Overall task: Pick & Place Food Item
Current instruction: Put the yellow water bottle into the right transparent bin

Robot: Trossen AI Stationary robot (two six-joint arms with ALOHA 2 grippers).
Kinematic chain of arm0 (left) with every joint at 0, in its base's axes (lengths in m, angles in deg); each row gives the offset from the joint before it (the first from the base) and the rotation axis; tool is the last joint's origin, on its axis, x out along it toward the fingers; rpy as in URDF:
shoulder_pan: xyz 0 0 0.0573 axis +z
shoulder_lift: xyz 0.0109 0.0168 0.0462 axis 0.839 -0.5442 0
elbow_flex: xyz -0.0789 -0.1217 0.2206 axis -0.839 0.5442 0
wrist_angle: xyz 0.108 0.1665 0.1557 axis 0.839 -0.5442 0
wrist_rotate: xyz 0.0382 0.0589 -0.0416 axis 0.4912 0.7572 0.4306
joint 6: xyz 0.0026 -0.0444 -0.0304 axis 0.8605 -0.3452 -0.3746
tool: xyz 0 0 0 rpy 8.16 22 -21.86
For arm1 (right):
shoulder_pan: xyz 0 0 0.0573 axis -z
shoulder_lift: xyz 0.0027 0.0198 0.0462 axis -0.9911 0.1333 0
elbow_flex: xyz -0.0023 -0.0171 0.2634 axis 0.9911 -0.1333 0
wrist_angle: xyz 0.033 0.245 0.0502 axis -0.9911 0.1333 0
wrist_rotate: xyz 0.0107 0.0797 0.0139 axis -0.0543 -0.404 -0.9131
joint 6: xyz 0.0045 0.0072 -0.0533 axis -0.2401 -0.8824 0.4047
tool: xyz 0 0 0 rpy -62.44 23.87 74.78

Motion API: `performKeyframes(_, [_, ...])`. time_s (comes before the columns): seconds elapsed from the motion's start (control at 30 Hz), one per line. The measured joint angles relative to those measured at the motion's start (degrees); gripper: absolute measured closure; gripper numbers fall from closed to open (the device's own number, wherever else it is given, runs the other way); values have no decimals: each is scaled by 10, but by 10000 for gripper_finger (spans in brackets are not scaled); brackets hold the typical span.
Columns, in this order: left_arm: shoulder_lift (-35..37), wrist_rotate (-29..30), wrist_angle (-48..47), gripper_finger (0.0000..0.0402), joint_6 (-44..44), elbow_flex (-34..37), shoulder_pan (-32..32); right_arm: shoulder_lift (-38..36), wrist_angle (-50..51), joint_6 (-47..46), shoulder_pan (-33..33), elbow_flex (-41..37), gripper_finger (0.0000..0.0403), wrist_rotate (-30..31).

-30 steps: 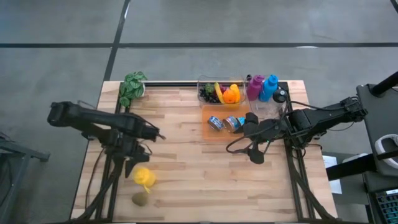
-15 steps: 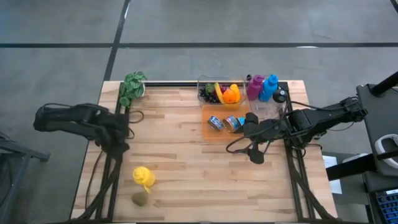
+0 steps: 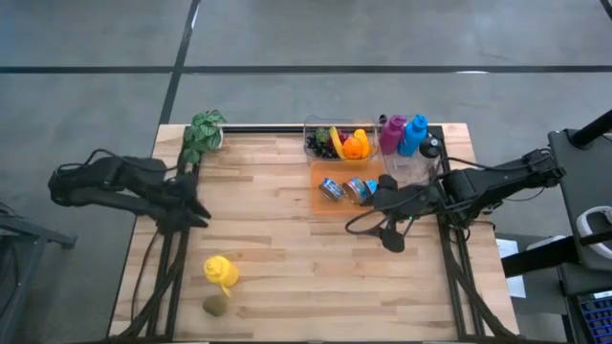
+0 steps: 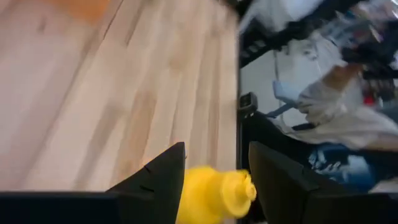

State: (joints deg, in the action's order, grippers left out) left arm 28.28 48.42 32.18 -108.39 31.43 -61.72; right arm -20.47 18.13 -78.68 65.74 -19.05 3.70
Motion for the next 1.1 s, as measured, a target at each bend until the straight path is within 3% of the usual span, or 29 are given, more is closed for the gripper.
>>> performKeyframes(0.13, [0,0,49,222,91,1,-1,0,-2,0,0,-11,39,0])
performKeyframes(0.3, [-5,2,121,218,138,25,-1,0,-19,1,0,-24,39,0])
performKeyframes(0.5, [-3,-5,120,212,239,41,-13,0,-41,10,0,-24,39,0])
performKeyframes(0.7, [-3,-66,151,213,334,46,-54,0,-48,18,0,-19,39,-2])
performKeyframes(1.1, [-3,-68,275,219,321,136,-205,0,-49,31,0,-17,39,-2])
